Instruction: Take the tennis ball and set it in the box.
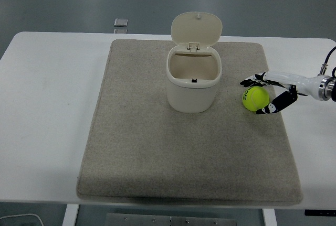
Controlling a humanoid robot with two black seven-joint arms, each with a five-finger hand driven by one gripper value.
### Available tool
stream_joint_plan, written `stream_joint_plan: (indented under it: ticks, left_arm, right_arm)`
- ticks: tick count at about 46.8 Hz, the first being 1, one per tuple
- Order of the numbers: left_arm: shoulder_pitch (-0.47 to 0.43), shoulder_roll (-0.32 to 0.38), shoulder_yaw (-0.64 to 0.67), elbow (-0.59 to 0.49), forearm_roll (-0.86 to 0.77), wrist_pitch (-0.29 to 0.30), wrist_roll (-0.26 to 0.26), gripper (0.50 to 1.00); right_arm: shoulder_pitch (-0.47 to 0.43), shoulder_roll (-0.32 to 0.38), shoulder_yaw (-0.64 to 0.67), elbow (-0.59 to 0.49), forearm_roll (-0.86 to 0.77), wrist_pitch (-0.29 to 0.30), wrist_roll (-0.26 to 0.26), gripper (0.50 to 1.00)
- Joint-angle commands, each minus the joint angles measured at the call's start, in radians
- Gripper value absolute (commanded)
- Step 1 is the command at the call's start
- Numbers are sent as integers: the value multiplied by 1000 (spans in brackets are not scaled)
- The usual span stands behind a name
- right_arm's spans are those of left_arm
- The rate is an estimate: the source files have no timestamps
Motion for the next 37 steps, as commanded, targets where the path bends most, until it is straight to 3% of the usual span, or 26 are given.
stream_joint_plan:
  ticks: [1,8,17,30,37]
  left_arm:
    - [0,0,0,0,0,0,0,992]
    - [0,0,0,0,0,0,0,992]
    - [0,0,0,0,0,0,0,992]
    - [0,0,0,0,0,0,0,992]
    - [0,0,0,0,0,0,0,992]
  right_arm:
    - [-1,0,0,0,-5,-18,0,903]
    - [-3,0,-14,0,-16,-24,9,866]
    - [-3,0,-14,0,-34,-24,15,729]
    - [-3,2,-14,-2,-34,-24,14,642]
    - [5,-1,2,-2,-16,-24,15,519]
